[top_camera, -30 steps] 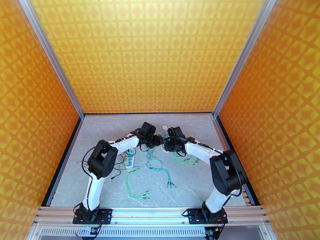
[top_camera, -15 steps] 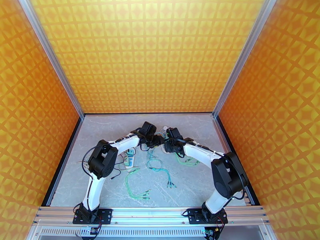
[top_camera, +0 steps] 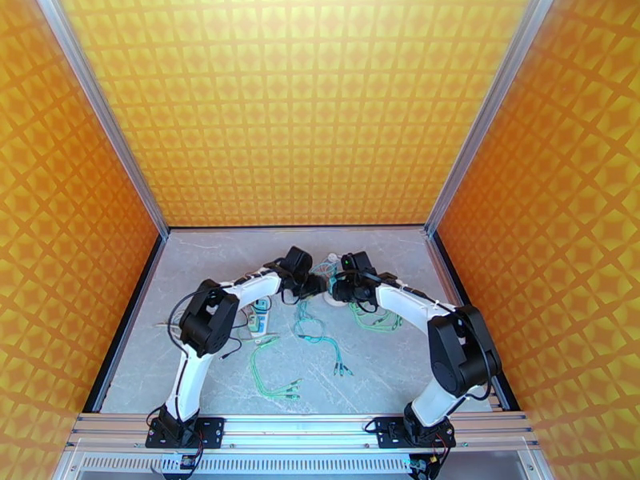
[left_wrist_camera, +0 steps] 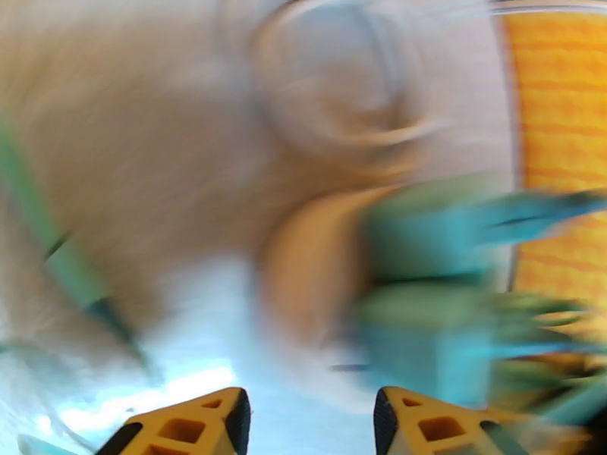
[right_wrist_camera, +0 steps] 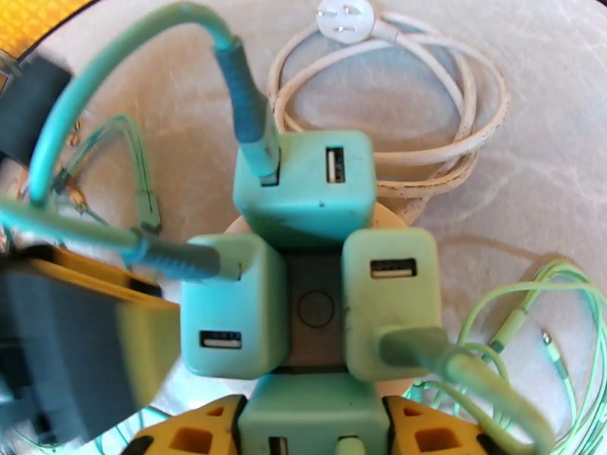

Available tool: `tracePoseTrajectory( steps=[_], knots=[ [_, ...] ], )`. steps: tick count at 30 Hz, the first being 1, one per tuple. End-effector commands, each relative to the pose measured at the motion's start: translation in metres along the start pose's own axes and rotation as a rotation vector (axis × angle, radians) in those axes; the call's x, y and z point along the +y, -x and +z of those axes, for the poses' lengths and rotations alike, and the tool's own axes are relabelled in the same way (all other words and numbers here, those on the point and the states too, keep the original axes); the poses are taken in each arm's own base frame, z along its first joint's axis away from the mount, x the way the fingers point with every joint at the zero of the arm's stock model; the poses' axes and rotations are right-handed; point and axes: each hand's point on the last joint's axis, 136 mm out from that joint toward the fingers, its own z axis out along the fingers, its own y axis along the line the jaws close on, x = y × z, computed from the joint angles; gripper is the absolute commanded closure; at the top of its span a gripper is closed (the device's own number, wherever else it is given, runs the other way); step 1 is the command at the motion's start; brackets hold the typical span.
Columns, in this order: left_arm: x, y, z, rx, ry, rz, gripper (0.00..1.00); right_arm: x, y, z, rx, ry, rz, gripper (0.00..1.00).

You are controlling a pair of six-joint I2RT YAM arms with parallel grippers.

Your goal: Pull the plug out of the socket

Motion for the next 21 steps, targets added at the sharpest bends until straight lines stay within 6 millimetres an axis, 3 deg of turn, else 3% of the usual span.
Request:
tracePoseTrajectory(
  steps=[1, 8, 14, 21],
  knots=[
    [0.059, -0.029, 0.016, 0.087, 0.195, -0.044, 0.52, 0.022, 0.025, -0.017, -0.106, 0.012, -0.086, 0.75],
    [0.054, -0.026, 0.013, 0.083, 0.191, -0.038, 0.51, 0.032, 0.006, -0.009, -0.075, -0.049, -0.161, 0.74],
    [0.044, -0.009, -0.007, 0.025, 0.154, -0.048, 0.51, 0.027, 0.010, -0.012, -0.088, -0.047, -0.128, 0.74],
    [-0.012, 0.025, -0.052, -0.115, -0.056, 0.011, 0.49, 0.022, 0.015, -0.015, -0.102, 0.049, -0.040, 0.75]
  ],
)
